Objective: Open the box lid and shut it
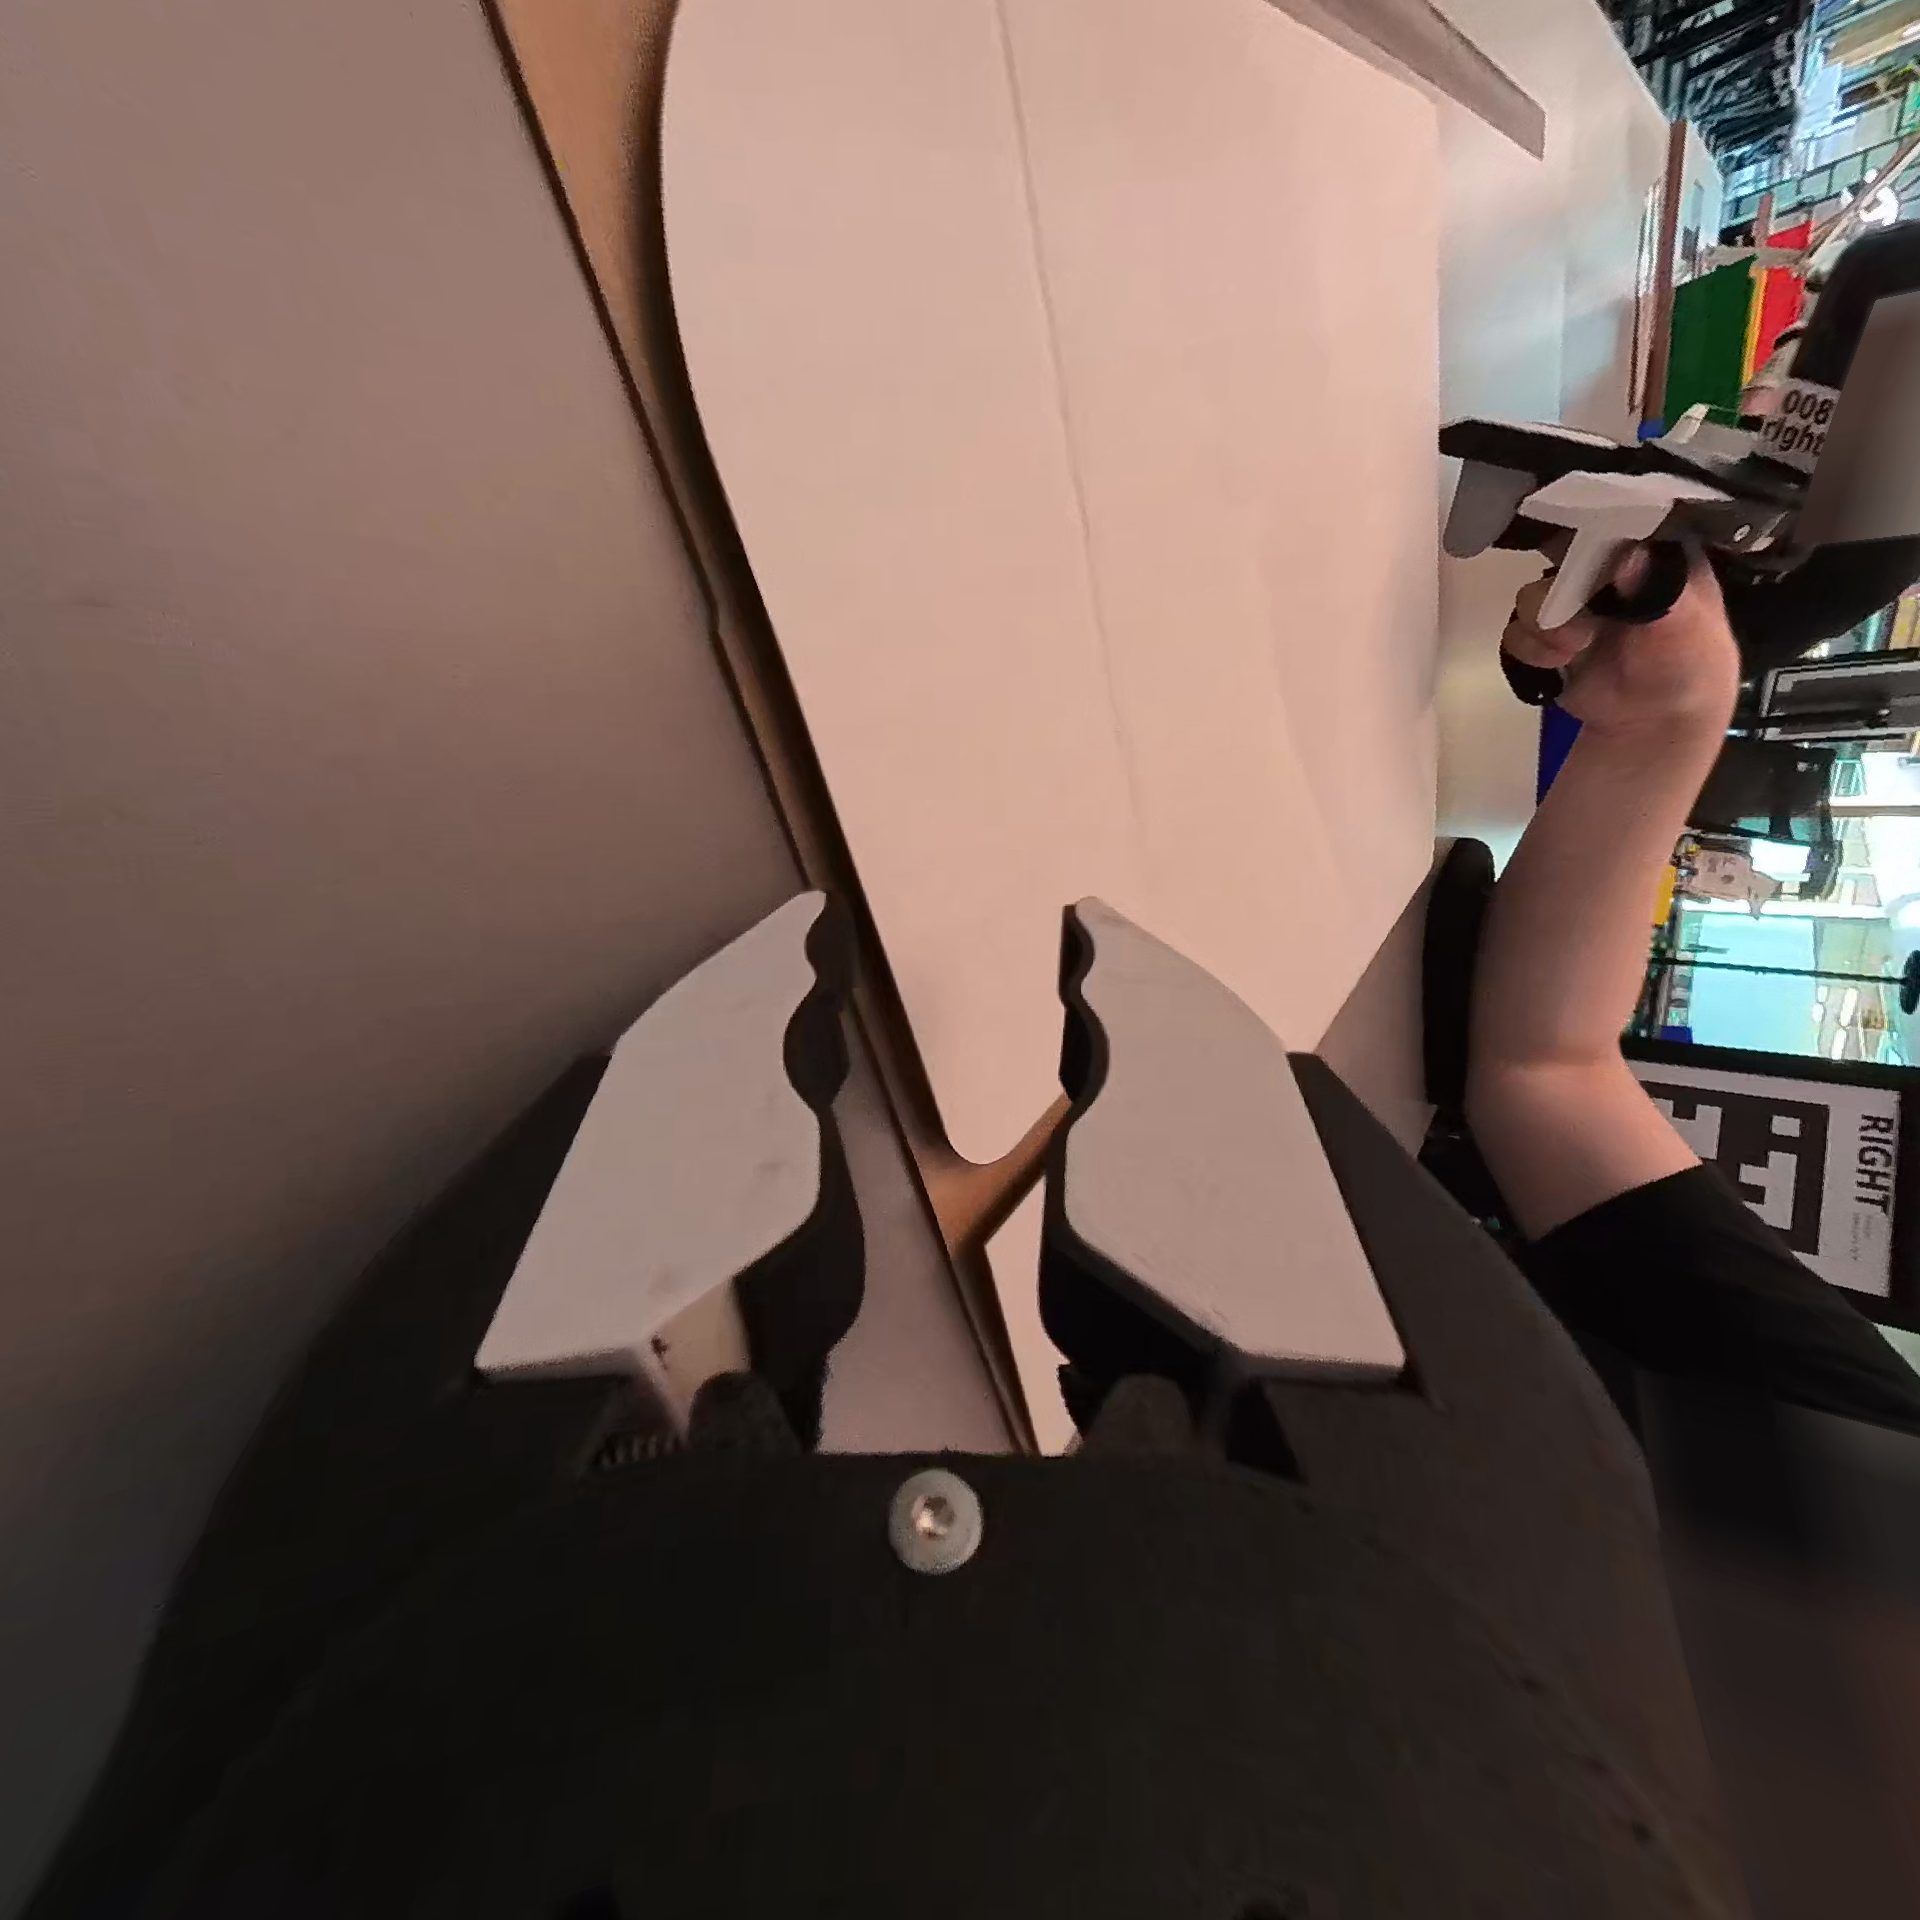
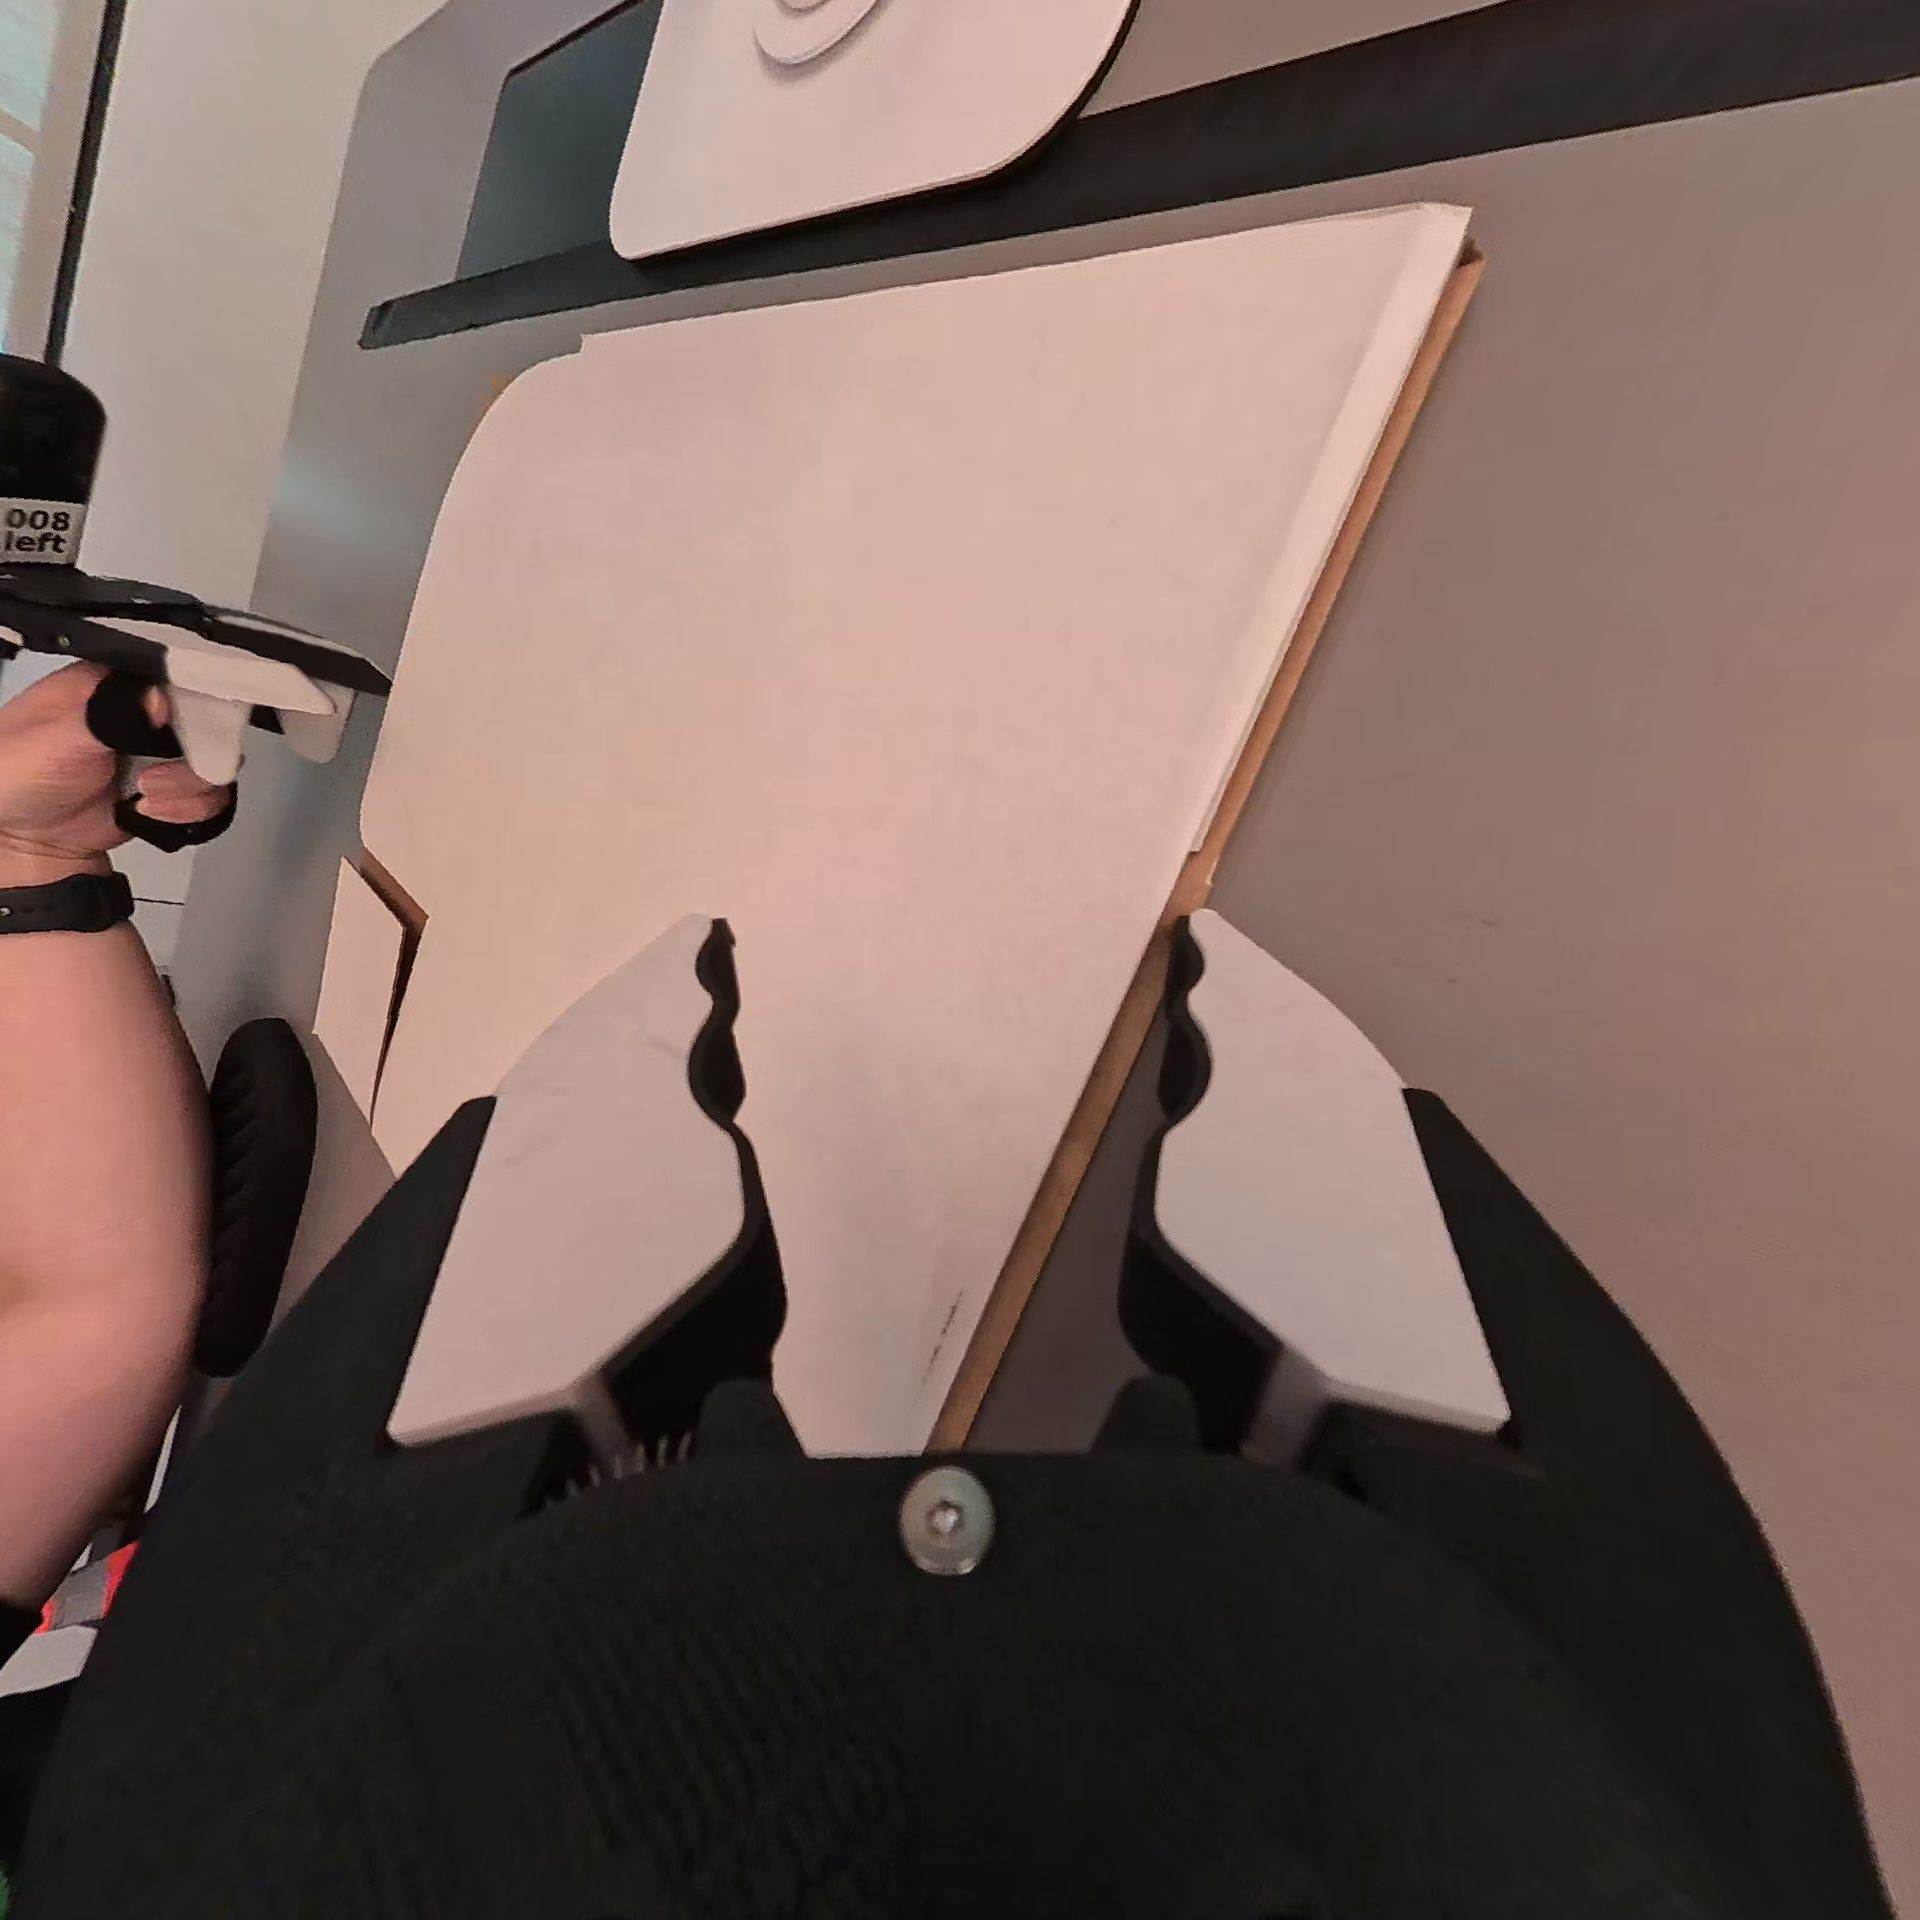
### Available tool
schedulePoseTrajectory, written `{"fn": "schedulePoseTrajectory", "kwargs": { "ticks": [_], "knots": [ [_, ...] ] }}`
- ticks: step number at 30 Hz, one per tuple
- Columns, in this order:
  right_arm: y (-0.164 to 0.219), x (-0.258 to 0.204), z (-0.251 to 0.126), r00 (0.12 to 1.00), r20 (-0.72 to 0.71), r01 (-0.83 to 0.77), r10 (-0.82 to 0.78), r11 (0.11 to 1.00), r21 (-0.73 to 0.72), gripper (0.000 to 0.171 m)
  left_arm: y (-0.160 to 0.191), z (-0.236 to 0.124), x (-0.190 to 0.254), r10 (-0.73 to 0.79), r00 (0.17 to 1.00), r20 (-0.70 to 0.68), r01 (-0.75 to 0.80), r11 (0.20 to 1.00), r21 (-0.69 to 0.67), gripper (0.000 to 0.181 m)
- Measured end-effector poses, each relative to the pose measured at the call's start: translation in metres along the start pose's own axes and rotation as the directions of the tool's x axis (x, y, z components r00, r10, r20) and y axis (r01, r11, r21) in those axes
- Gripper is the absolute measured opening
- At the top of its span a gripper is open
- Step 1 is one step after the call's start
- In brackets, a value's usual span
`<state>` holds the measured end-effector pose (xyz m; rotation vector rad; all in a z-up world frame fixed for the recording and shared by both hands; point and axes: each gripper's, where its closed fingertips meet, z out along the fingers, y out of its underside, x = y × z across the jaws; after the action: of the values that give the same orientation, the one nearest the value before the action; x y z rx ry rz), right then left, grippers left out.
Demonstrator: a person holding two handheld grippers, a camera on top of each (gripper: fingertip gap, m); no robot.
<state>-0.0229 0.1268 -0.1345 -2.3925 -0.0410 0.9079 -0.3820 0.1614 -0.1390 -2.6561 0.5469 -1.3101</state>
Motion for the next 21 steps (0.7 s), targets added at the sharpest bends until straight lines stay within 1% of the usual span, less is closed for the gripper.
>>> {"fn": "schedulePoseTrajectory", "kwargs": {
  "ticks": [5,9,13,16,18,19,21],
  "knots": [
    [0.0,0.001,0.0,1.0,0.003,-0.001,0.001,1.0,0.001,0.078,0.002,0.001,0.001,-0.017,1.0,-0.019,0.017,1.0,-0.001,0.035],
    [-0.001,0.002,0.0,1.0,0.011,-0.009,0.008,1.0,0.009,0.078,0.002,0.002,0.006,-0.012,0.999,-0.04,0.012,1.0,0.0,0.038],
    [-0.002,0.002,-0.001,0.999,0.03,-0.025,0.024,0.999,0.022,0.079,-0.002,-0.001,0.012,-0.034,0.988,-0.153,0.042,0.998,0.047,0.042],
    [-0.004,0.003,-0.003,0.998,0.044,-0.039,0.037,0.999,0.034,0.079,-0.003,-0.005,0.018,-0.067,0.959,-0.276,0.088,0.994,0.066,0.039],
    [-0.004,0.003,-0.003,0.997,0.056,-0.046,0.044,0.998,0.037,0.079,-0.004,-0.005,0.023,-0.078,0.939,-0.334,0.109,0.991,0.076,0.036],
    [-0.004,0.003,-0.003,0.997,0.061,-0.049,0.047,0.998,0.041,0.079,-0.003,-0.003,0.024,-0.075,0.937,-0.341,0.105,0.992,0.071,0.034],
    [-0.005,0.003,-0.003,0.996,0.069,-0.055,0.052,0.998,0.044,0.079,-0.001,0.003,0.023,-0.062,0.948,-0.312,0.083,0.995,0.054,0.037]
  ]
}}
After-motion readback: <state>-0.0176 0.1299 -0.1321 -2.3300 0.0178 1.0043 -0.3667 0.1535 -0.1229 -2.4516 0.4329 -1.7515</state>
